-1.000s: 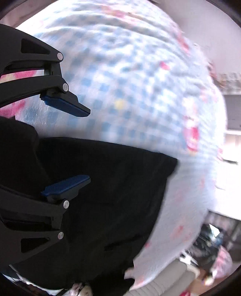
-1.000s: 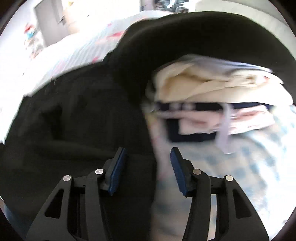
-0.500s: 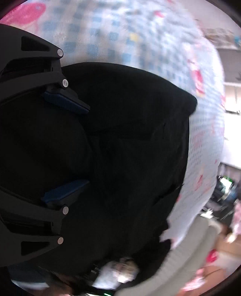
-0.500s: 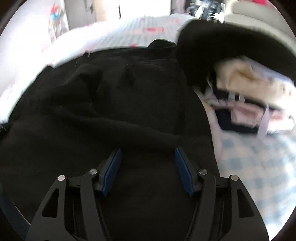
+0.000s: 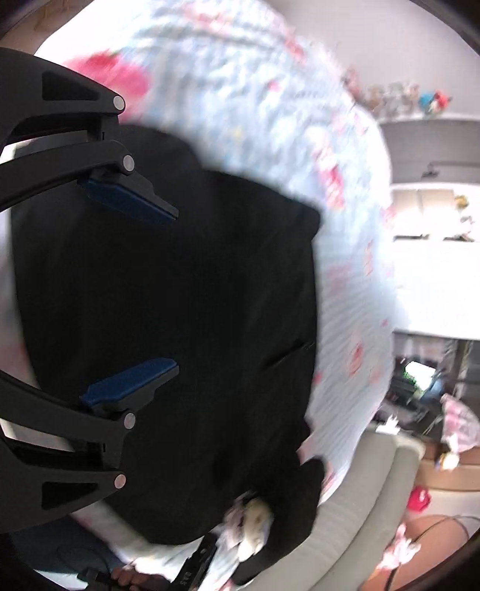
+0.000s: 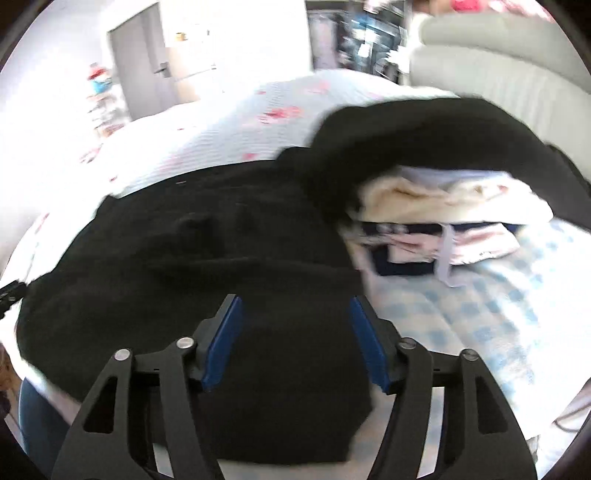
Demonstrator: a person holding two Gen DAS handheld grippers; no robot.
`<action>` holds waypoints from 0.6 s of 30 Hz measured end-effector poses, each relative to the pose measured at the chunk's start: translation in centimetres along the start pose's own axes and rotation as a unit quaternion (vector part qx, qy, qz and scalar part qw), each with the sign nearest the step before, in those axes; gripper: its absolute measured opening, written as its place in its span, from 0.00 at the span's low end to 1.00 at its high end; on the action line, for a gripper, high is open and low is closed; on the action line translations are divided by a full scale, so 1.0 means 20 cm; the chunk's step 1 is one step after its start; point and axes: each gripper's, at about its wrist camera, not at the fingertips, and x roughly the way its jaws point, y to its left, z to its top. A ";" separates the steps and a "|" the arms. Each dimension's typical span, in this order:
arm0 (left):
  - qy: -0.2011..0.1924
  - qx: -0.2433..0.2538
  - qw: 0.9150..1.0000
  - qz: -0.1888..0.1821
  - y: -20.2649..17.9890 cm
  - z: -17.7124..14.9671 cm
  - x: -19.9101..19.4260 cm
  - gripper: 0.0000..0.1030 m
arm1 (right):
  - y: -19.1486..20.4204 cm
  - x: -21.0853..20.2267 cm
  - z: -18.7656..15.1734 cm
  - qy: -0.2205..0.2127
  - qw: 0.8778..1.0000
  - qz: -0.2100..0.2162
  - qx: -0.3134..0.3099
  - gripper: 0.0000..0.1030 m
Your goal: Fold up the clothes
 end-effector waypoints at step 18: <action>0.031 -0.060 0.998 0.001 0.19 -0.18 -0.10 0.70 | -0.24 0.08 -0.33 0.074 0.992 -0.028 0.096 0.73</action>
